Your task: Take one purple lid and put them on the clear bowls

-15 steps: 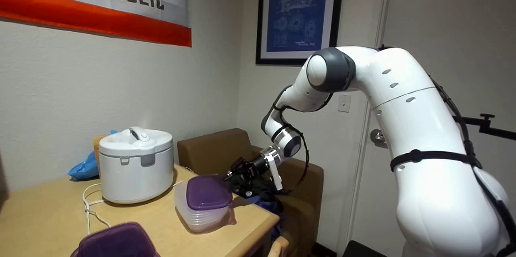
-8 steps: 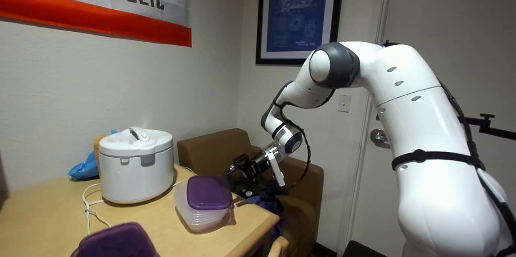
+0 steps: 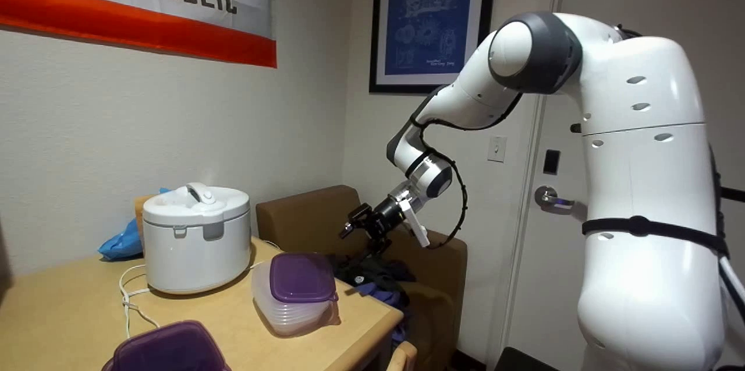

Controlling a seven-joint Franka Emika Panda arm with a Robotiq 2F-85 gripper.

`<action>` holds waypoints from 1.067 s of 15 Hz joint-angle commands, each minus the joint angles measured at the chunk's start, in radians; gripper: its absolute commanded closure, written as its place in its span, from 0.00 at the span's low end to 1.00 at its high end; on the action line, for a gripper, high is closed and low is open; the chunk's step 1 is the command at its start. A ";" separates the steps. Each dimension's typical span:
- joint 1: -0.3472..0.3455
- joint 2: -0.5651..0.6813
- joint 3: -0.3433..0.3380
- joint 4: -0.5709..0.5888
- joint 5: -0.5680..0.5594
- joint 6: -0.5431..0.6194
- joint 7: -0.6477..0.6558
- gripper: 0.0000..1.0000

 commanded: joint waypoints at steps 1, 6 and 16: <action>0.044 -0.202 0.019 -0.145 -0.063 0.082 0.050 0.00; 0.117 -0.349 0.104 -0.202 -0.130 0.136 0.120 0.00; 0.221 -0.391 0.205 -0.190 -0.172 0.181 0.144 0.00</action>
